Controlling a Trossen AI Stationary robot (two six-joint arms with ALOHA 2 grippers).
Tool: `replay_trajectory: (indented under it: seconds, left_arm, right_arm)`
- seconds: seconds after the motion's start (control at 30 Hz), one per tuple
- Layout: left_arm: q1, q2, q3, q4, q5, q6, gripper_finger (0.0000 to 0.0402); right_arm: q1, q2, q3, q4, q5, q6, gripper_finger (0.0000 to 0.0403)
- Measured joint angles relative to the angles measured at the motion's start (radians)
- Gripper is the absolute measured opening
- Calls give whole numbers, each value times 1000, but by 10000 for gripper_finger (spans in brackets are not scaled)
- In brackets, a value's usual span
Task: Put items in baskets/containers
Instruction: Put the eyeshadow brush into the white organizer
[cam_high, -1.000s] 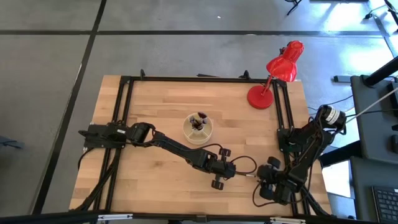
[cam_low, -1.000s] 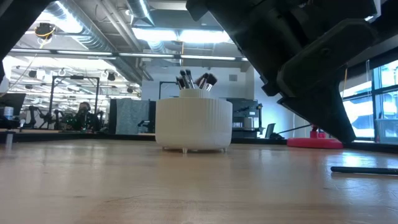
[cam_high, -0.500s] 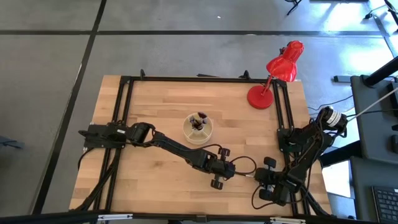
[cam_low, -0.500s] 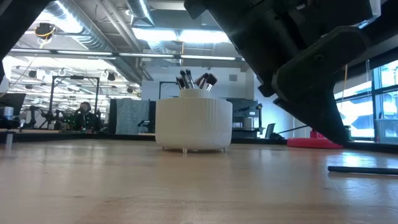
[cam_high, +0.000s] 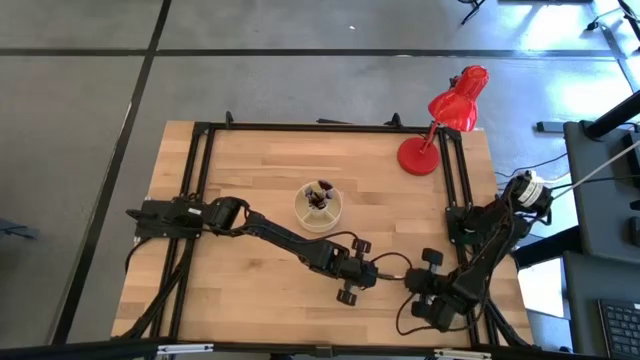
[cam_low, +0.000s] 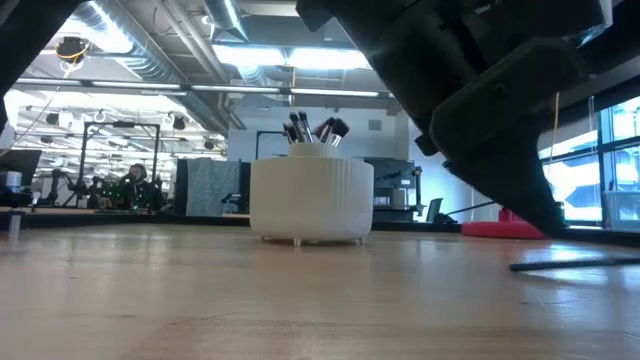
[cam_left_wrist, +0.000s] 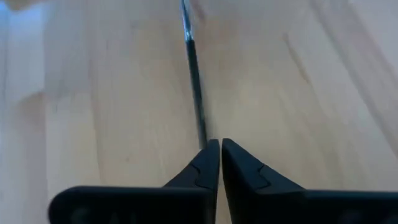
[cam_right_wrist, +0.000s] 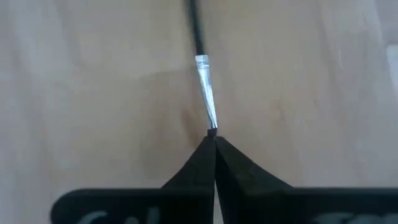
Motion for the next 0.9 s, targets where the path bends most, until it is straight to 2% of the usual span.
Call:
replay_trajectory:
  seconds: [0.2, 0.4, 0.57, 0.73, 0.9]
  left_arm:
    - [-7, -1, 0, 96, 3, 67, 59]
    - [-13, -1, 1, 130, 45, 77, 125]
    - [-7, -1, 1, 128, 103, 21, 152]
    - [2, -1, 1, 98, 50, -22, 137]
    - [15, -1, 1, 77, 38, -38, 74]
  right_arm:
    - [-63, -3, 147, -153, -84, -143, 2]
    - [-121, -4, 234, -200, -82, -270, 1]
    - [-154, -4, 276, -235, -37, -328, 1]
    - [-165, -4, 293, -237, -6, -368, 1]
    - [-165, -4, 294, -236, 6, -372, 0]
